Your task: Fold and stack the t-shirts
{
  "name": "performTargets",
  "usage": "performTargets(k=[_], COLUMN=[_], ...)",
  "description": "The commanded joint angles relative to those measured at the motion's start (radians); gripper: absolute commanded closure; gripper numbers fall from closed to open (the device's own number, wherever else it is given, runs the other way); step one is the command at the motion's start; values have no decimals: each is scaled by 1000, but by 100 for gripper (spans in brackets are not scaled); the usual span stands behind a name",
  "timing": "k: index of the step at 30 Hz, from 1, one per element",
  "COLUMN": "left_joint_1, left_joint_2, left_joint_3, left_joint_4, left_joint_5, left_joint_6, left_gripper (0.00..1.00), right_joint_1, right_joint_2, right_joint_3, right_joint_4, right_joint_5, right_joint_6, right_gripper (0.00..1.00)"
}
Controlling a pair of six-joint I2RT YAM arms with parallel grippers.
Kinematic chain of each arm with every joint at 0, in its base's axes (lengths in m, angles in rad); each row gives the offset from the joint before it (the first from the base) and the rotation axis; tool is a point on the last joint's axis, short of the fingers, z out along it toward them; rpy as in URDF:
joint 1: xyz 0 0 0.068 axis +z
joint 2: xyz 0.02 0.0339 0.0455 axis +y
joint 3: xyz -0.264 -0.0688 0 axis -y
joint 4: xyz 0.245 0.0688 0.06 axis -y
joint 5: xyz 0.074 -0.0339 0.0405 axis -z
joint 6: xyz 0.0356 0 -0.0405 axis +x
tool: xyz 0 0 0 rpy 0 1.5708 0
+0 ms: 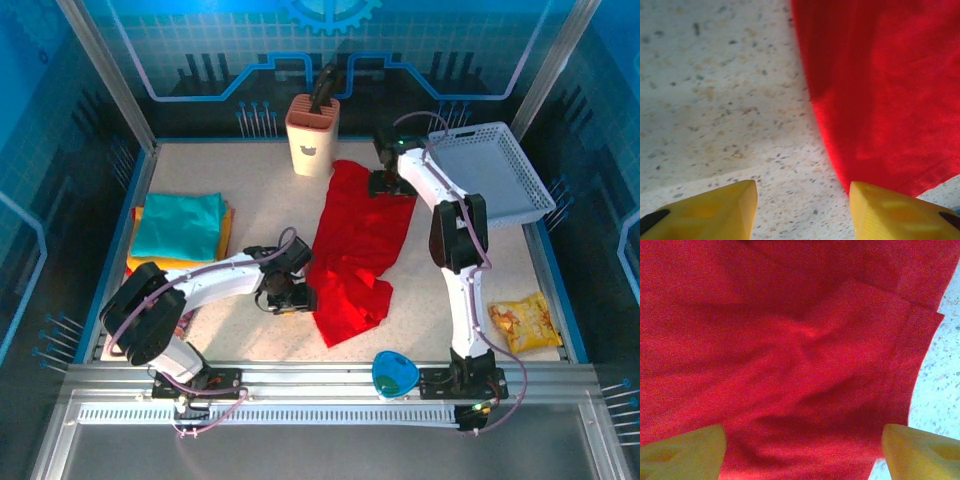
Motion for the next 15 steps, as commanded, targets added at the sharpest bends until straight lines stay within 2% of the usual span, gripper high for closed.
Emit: performTargets(k=[1, 8, 15], left_joint_1=[-13, -28, -57], left_joint_2=[24, 31, 23], left_joint_3=[35, 43, 14], left_joint_4=[11, 1, -8], left_joint_5=[22, 21, 20], left_joint_6=[6, 18, 17], left_gripper=[47, 48, 48], right_joint_1=[50, 65, 6], right_joint_2=[-44, 62, 191], right_joint_3=[-40, -38, 97], right_joint_4=[30, 24, -31], right_joint_5=[-3, -40, -66], right_joint_6=[6, 28, 14], right_gripper=[17, 18, 18])
